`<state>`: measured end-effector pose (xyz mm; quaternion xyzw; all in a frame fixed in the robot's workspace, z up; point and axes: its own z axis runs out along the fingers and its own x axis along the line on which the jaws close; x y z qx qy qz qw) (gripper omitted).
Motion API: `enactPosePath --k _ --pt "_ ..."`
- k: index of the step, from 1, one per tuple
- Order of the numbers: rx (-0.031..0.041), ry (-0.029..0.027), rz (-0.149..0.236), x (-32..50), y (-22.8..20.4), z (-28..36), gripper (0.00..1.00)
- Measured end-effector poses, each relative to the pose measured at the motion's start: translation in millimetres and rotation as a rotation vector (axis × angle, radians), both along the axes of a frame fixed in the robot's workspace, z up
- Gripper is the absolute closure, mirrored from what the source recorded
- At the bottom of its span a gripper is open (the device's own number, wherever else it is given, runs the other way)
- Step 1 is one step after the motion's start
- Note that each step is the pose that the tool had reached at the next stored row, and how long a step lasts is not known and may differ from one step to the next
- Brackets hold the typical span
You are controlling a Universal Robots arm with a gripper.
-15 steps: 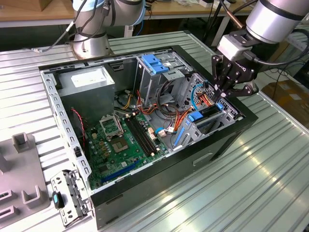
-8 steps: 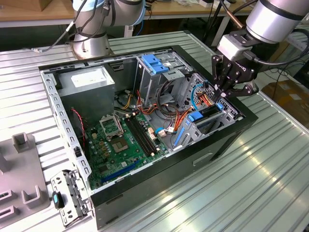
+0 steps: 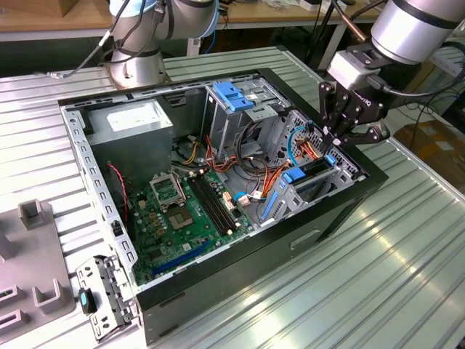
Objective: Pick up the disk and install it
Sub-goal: 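Insert the second disk wire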
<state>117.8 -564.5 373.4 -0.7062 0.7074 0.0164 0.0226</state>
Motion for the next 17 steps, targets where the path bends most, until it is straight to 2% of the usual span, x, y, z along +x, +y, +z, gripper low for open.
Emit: enactPosePath --k 2,5,9,10,12,15,17 --pt "0.0031 0.0000 0.000 0.0 0.0 7.4 0.89" --pt "0.0053 0.0000 0.000 0.0 0.0 14.0 0.89" --pt "0.0086 0.0000 0.000 -1.4 0.0 14.9 0.89" --pt "0.0128 0.0000 0.000 -2.2 0.0 15.0 0.89" --pt "0.0261 -0.0003 0.000 -9.5 0.1 14.8 0.89" --pt "0.0263 -0.0008 0.000 -24.5 0.0 14.7 0.89" --pt "0.0252 -0.0007 0.000 -25.7 0.1 14.7 0.89"
